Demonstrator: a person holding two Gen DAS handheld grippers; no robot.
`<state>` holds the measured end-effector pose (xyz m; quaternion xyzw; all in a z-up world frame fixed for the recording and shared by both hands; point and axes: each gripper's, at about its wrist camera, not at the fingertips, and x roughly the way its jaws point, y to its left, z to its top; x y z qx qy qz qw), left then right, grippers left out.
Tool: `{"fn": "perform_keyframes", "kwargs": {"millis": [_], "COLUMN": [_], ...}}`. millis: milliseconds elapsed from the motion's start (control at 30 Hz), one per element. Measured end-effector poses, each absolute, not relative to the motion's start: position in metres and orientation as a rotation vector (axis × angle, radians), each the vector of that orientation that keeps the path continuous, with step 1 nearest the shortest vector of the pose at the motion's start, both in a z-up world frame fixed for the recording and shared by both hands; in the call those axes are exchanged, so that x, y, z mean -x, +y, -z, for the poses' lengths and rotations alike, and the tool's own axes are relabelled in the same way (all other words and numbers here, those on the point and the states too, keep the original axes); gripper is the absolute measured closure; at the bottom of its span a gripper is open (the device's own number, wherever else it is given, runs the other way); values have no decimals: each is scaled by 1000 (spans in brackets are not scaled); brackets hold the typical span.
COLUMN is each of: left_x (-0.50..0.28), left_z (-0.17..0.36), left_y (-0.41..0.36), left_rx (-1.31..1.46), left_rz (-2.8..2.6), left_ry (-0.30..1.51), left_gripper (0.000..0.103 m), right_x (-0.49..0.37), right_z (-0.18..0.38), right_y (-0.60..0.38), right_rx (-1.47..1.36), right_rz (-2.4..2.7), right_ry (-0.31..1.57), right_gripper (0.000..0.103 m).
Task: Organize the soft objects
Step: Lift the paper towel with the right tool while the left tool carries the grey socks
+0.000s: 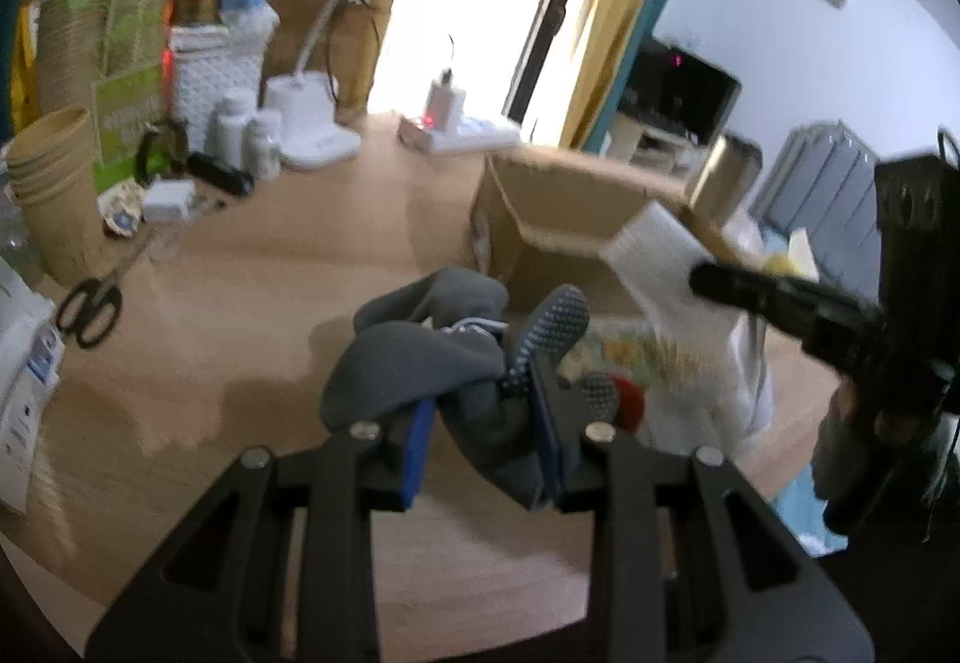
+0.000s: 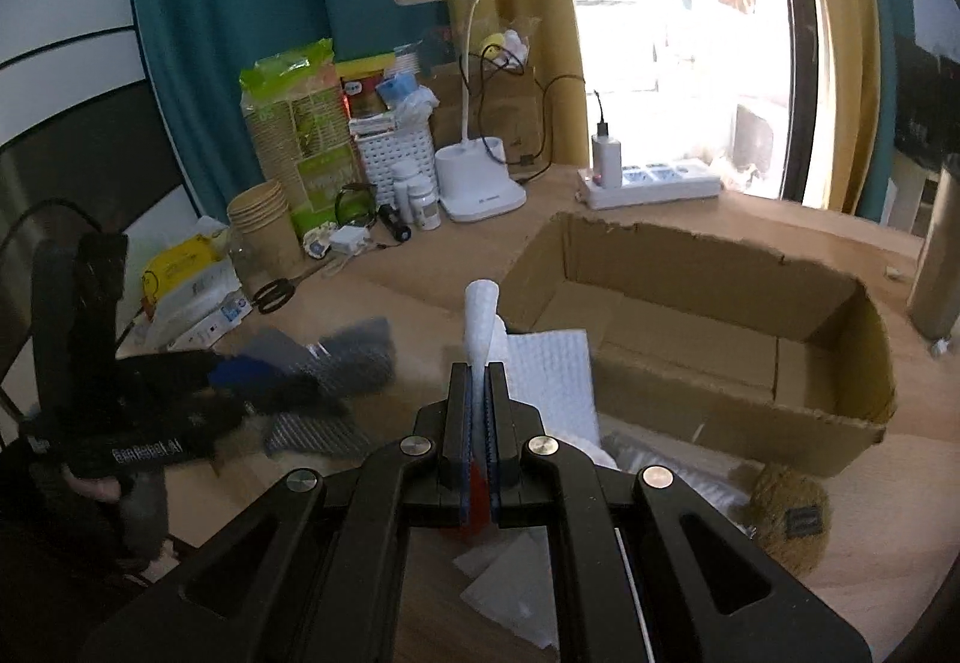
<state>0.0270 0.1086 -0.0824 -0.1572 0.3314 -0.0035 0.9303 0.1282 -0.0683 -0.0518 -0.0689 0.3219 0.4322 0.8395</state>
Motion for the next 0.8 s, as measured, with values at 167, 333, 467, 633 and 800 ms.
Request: {"fn": "perform_keyframes", "kwargs": {"millis": [167,333,467,633,800], "left_x": [-37,-60,-82,-107,-131], "left_z": [62,46,34,26,22], "left_y": [118,112,98,79,62], "left_rx": [320,308,291,267,245], "left_rz": [-3,14,43,70,90], "left_ry": [618,579,557,553,560], "left_gripper": [71,71,71,71,71], "right_x": [-136,-153,-168,-189,-211], "right_z": [35,17,7,-7,-18], "right_y": [-78,-101,-121,-142,-157], "right_rx": [167,158,149,140,147], "right_rz": [-876,-827,-792,-761,-743], "right_ry": [628,572,538,490,446], "right_gripper": [98,98,98,98,98]}}
